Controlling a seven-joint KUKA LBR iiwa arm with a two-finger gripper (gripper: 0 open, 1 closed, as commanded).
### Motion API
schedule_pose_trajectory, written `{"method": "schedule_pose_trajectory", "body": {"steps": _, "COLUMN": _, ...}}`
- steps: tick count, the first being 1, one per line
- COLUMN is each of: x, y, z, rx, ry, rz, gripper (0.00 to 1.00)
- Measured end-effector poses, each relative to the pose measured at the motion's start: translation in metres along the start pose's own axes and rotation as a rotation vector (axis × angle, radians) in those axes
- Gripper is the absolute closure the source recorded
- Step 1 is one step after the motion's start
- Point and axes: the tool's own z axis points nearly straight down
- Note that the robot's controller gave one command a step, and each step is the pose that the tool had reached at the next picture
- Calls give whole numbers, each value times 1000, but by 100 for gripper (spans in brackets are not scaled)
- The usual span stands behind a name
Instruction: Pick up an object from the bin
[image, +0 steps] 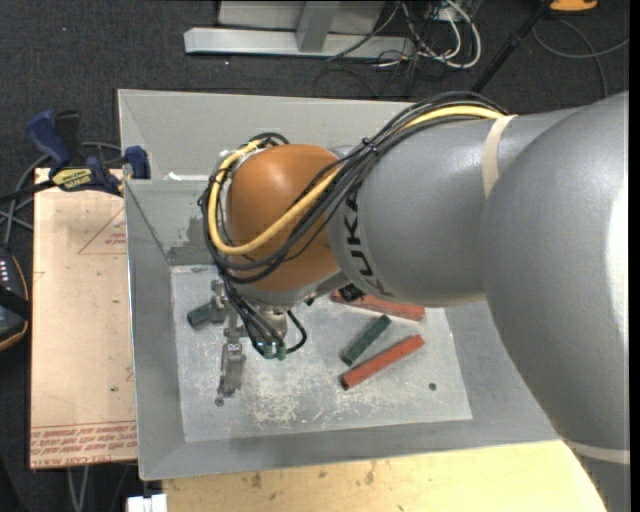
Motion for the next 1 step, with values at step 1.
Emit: {"method": "schedule_pose_trajectory", "body": {"steps": 1, "x": -82, "y": -15, "z": 102, "rx": 0, "ry": -7, "rz": -50, "gripper": 0}}
